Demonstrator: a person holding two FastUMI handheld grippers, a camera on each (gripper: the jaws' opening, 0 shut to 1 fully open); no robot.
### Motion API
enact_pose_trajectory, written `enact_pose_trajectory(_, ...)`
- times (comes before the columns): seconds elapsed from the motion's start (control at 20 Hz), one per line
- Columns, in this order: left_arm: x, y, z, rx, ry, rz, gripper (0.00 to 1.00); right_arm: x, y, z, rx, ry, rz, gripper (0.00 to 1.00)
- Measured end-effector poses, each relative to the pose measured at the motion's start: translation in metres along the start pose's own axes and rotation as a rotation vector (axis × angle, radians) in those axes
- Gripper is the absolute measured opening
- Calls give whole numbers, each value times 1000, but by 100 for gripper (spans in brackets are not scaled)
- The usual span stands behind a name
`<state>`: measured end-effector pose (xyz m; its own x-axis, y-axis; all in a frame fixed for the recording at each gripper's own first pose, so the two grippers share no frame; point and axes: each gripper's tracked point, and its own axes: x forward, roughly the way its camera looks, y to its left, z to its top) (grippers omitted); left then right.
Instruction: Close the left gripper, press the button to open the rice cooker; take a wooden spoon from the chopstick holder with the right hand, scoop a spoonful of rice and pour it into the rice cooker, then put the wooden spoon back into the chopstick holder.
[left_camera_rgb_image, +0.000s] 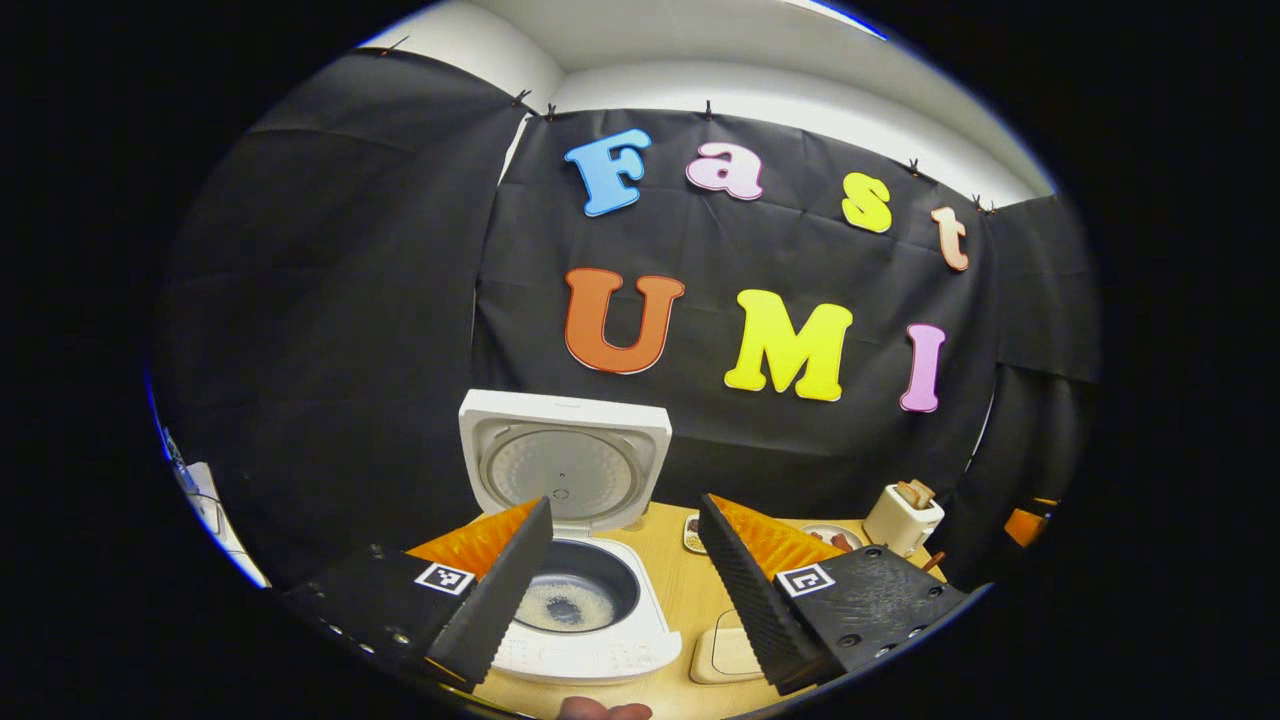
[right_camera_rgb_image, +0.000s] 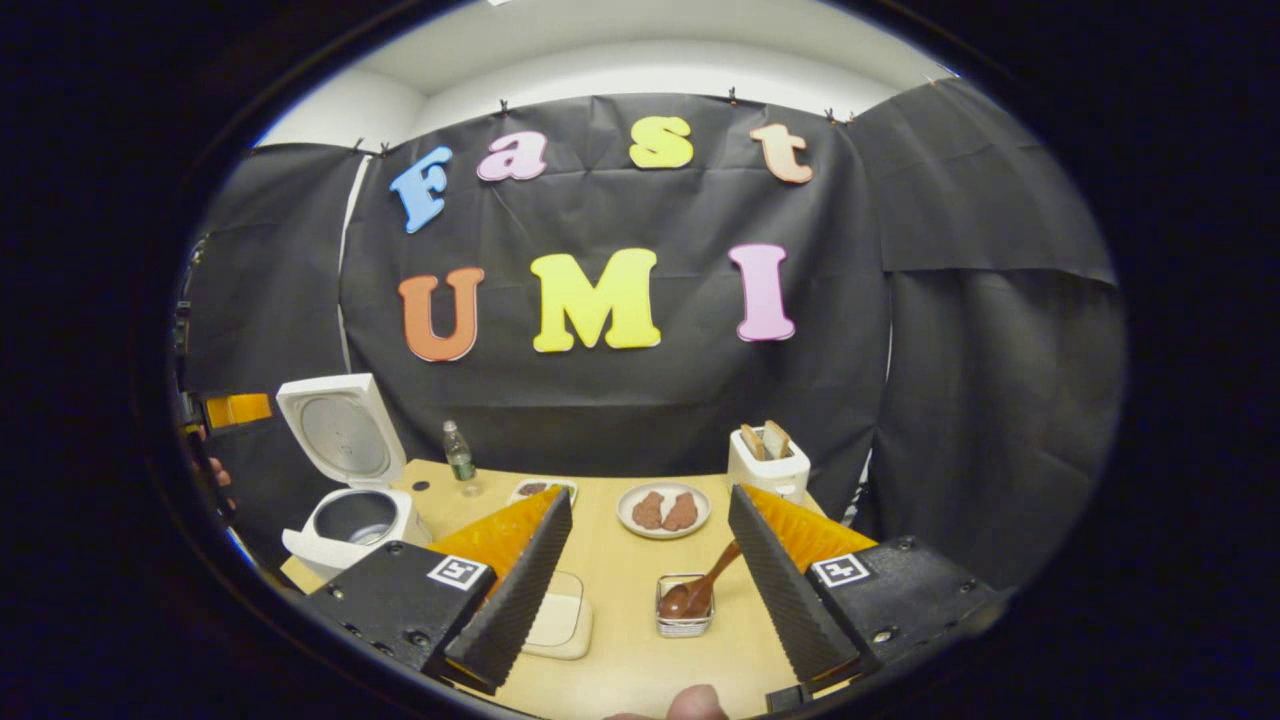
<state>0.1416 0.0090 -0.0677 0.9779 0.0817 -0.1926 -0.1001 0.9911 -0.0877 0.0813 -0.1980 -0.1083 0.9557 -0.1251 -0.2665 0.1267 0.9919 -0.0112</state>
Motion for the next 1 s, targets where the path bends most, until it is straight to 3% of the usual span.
enact_pose_trajectory(0.3,-11,-22,-9,49,-26,-14,94,31,-34,-33,49,78,-10,100)
enact_pose_trajectory(0.7,6,-44,8,80,-35,0,94,116,-71,-115,85,226,6,100)
enact_pose_trajectory(0.75,8,-48,10,84,-32,4,94,127,-72,-127,110,249,16,89)
enact_pose_trajectory(0.85,12,-55,14,93,-35,5,94,147,-71,-148,167,284,40,86)
enact_pose_trajectory(0.9,14,-57,13,97,-30,12,94,156,-73,-159,189,306,36,91)
enact_pose_trajectory(0.95,15,-60,13,99,-27,20,94,164,-76,-169,213,325,32,76)
enact_pose_trajectory(1.0,15,-62,13,94,-29,26,94,171,-78,-176,234,345,30,75)
